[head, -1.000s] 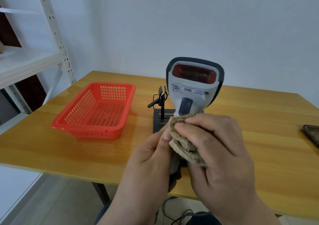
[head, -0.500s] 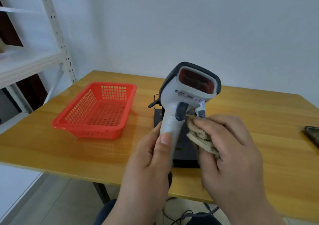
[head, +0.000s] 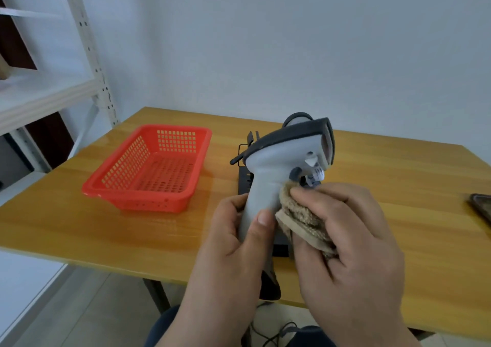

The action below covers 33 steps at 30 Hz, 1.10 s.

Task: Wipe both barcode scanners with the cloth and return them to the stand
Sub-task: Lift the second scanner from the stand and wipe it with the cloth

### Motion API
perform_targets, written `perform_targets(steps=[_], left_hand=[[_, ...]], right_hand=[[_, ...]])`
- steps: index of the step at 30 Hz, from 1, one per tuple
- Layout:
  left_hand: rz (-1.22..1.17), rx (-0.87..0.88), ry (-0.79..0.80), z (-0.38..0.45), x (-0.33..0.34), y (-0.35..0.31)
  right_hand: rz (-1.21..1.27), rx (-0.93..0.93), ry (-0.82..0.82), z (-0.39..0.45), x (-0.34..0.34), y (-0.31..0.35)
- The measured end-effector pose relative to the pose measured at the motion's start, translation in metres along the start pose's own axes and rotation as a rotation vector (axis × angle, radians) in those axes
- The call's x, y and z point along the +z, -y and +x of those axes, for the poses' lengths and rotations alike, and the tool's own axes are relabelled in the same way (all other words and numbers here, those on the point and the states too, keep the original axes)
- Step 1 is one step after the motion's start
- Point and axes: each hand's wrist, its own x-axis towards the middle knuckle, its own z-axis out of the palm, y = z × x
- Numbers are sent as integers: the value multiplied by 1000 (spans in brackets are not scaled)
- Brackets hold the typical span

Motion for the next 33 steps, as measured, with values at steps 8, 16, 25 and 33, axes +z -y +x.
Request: perform_targets(steps=[8,16,25,33], left_hand=[[140,162,5,-8,2,-1],[312,328,-30,-6,4,4],[-268,-88,-64,-2,0,-7],[-784,-338,282,-4,-1,-11]], right_hand=[[-92,-174,94,13,2,7],[-161,-141,50,17,-7,1],[-88,-113,247,-2,-11,-9],[155,108,0,3,3,4]])
